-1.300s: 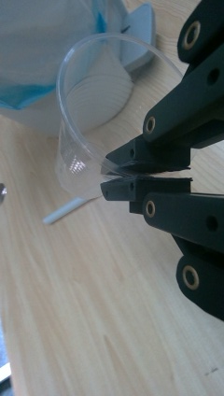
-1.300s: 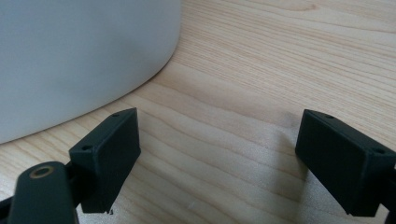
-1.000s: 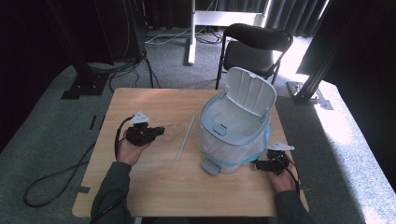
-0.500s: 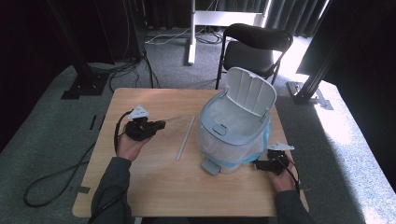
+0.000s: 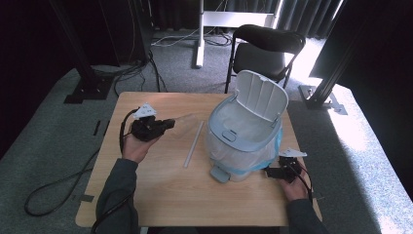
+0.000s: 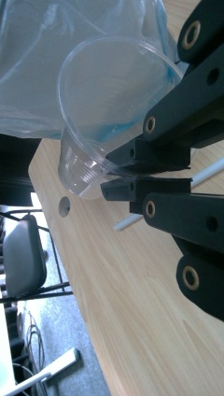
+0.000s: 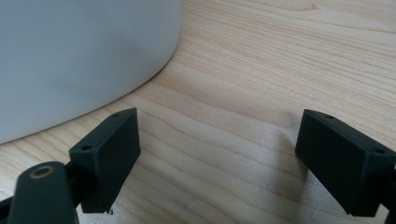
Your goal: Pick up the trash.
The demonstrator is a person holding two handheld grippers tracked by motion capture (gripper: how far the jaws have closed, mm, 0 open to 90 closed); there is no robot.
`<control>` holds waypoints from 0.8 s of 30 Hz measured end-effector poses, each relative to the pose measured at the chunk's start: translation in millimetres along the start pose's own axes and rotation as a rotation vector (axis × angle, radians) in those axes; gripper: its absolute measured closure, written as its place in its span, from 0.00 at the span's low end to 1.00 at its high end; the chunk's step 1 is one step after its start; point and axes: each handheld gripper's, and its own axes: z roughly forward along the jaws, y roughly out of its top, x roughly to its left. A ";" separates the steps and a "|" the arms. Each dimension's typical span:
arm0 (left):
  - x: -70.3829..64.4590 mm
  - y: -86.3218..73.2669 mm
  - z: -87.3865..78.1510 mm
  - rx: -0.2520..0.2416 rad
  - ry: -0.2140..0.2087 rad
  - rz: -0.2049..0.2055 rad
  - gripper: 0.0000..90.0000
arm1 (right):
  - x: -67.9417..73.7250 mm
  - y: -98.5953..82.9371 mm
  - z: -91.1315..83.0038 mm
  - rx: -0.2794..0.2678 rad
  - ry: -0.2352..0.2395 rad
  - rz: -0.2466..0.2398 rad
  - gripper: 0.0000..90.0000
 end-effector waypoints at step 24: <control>-7.7 29.6 -8.0 -0.057 -0.024 0.041 0.95 | 0.0 0.0 0.0 0.000 0.000 0.000 0.14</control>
